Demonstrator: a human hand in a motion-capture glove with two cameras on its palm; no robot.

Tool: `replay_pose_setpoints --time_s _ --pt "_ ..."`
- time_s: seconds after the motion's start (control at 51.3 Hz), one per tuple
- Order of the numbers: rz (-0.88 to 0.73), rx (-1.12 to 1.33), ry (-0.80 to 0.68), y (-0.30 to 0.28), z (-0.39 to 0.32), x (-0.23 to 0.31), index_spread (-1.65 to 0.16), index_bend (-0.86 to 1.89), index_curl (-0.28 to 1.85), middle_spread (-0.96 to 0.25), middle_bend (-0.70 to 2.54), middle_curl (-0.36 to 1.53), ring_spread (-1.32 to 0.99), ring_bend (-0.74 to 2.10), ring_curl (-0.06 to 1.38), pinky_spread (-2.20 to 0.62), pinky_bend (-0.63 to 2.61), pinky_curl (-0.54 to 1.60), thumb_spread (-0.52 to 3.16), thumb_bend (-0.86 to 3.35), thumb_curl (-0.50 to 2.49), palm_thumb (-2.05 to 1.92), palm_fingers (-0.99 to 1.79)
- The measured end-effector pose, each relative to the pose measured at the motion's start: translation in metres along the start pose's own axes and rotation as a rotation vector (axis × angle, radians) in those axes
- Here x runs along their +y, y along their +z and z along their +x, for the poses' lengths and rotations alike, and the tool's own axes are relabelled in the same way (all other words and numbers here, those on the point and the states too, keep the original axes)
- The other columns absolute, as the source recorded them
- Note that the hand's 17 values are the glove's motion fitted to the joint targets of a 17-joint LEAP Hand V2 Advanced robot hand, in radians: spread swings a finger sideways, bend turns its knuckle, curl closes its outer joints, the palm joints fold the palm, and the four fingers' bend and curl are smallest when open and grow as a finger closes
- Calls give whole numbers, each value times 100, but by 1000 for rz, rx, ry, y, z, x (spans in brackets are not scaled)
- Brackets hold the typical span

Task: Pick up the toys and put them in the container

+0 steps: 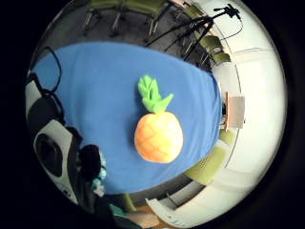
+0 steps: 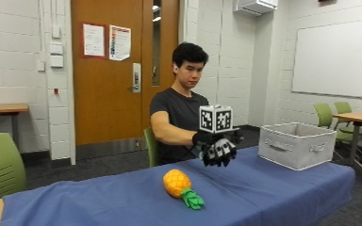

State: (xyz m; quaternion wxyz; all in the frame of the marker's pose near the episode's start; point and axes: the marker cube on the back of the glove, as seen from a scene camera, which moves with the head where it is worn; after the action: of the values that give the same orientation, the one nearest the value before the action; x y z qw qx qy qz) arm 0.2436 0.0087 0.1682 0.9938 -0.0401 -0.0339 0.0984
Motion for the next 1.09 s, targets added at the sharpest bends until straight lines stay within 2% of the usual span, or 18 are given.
replay_pose_setpoints --time_s 0.234,0.409,0.487,0.546,0.604,0.682,0.819,0.936,1.014,1.091 --pt "127 -50 -87 -114 -87 -19 -48 35 115 -41 88 62 -39 123 51 -46 91 41 91 28 78 63 116" --pt "187 -37 -204 -166 -172 -23 -50 31 125 -41 89 66 -39 126 52 -46 94 42 89 28 87 60 112" --pt "206 -43 -287 -182 -226 -16 -50 24 126 -42 88 67 -39 126 52 -46 95 43 88 28 91 59 110" --pt "206 -60 -412 -192 -272 -7 -51 21 128 -41 88 68 -39 126 52 -46 95 43 88 28 94 58 110" --pt "202 -91 -568 -198 -317 3 -51 19 128 -42 87 69 -39 126 52 -46 95 43 87 29 97 57 110" --pt "193 -70 -541 -197 -382 7 -51 18 130 -42 86 70 -39 125 52 -46 94 43 85 29 101 56 111" --pt "170 -35 -684 -183 -452 24 -52 18 132 -42 84 72 -39 124 51 -46 94 43 84 29 107 55 111" --pt "113 -104 -660 -168 -523 44 -53 17 133 -42 83 73 -39 124 51 -46 94 43 82 29 112 54 111" --pt "108 -63 -701 -157 -541 47 -53 17 133 -43 82 74 -39 124 51 -46 94 43 81 29 116 53 111" --pt "83 -145 -721 -152 -503 20 -53 17 134 -43 81 75 -39 124 51 -46 94 43 81 29 119 52 111"
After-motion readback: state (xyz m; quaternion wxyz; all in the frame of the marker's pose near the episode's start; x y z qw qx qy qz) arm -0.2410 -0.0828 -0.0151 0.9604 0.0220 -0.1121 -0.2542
